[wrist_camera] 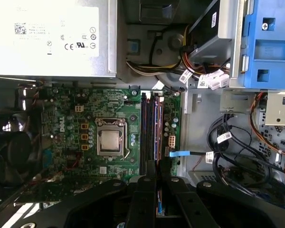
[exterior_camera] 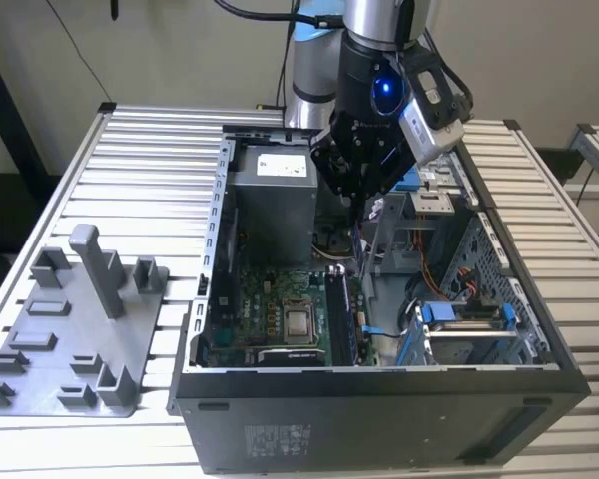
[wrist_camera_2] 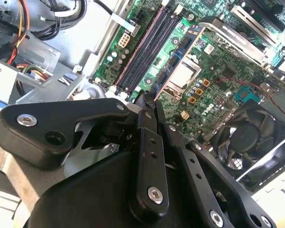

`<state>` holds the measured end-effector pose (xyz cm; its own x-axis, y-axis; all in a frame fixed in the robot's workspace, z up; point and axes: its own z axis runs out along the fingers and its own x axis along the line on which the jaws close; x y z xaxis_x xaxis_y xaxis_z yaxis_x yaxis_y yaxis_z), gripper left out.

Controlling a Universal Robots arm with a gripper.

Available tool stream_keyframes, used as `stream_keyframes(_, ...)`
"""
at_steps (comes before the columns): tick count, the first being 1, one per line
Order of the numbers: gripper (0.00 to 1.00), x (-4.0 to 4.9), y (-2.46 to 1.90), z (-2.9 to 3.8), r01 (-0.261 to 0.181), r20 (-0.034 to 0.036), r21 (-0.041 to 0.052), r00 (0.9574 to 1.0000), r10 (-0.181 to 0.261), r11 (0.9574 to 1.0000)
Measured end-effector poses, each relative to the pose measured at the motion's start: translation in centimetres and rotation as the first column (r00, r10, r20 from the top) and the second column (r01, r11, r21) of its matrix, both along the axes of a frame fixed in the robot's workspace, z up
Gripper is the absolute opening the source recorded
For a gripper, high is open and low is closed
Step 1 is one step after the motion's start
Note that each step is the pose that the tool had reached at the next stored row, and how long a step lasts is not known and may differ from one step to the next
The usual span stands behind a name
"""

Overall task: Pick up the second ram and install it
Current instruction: 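Insert the second ram into the second slot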

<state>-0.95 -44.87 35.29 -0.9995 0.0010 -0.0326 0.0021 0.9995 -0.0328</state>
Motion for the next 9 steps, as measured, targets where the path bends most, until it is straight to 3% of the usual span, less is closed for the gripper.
stream_keyframes(9, 0.14, -0.01, -0.12, -0.92, 0.0, -0.0003, 0.0, 1.0, 0.0, 1.0)
